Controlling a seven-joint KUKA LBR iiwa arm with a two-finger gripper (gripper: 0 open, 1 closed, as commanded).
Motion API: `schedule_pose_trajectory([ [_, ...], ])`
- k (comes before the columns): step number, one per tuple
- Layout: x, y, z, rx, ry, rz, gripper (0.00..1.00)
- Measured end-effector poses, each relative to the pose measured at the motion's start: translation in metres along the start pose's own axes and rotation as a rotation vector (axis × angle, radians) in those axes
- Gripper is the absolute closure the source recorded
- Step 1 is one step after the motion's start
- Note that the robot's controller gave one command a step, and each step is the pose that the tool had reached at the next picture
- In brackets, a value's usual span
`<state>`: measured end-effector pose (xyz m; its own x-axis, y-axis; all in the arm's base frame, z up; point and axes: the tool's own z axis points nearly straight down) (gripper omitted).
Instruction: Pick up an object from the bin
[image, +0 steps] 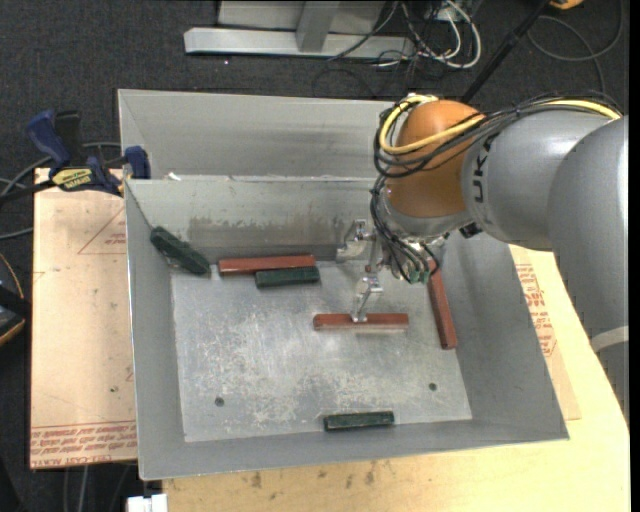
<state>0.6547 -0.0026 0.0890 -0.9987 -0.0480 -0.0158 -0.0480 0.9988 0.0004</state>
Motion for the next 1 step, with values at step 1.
schedule_pose_trajectory([
  [1,0.0152,-0.0042,-0.014,-0.001,0.015,0.075,0.0],
])
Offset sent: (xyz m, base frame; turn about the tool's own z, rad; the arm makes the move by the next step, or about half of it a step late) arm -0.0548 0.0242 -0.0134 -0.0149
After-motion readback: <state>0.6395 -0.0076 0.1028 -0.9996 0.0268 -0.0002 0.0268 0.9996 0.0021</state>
